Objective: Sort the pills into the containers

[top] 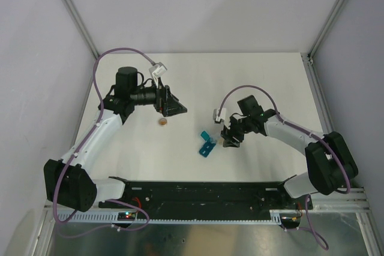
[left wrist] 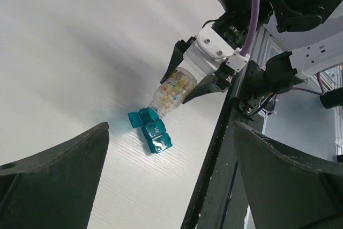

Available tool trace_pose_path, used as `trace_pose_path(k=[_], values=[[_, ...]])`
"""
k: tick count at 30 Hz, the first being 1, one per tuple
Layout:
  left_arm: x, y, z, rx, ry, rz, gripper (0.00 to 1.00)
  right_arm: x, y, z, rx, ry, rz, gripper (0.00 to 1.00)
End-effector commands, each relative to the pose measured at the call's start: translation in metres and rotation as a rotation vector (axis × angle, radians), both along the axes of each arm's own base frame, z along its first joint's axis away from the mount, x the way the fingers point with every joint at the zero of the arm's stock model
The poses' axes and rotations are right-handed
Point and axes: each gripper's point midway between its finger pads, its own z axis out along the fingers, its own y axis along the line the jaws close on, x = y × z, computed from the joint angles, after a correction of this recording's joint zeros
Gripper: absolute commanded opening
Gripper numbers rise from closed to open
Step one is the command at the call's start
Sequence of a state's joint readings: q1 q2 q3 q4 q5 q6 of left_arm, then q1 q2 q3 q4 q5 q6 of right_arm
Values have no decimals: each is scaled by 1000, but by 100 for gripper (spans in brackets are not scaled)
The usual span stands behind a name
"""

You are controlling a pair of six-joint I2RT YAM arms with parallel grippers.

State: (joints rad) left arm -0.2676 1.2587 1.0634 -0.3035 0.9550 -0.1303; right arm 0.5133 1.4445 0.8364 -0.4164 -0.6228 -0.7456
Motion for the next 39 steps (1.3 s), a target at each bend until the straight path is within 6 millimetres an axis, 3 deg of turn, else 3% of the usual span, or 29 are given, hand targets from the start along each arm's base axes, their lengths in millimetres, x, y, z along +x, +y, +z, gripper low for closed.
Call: trace_pose_path(k=[1, 39], values=[[-3, 1, 12, -12, -53, -23, 100, 10, 6, 9, -7, -39, 16, 0], [-7, 4, 8, 8, -66, -25, 100, 8, 6, 7, -130, -14, 57, 0]])
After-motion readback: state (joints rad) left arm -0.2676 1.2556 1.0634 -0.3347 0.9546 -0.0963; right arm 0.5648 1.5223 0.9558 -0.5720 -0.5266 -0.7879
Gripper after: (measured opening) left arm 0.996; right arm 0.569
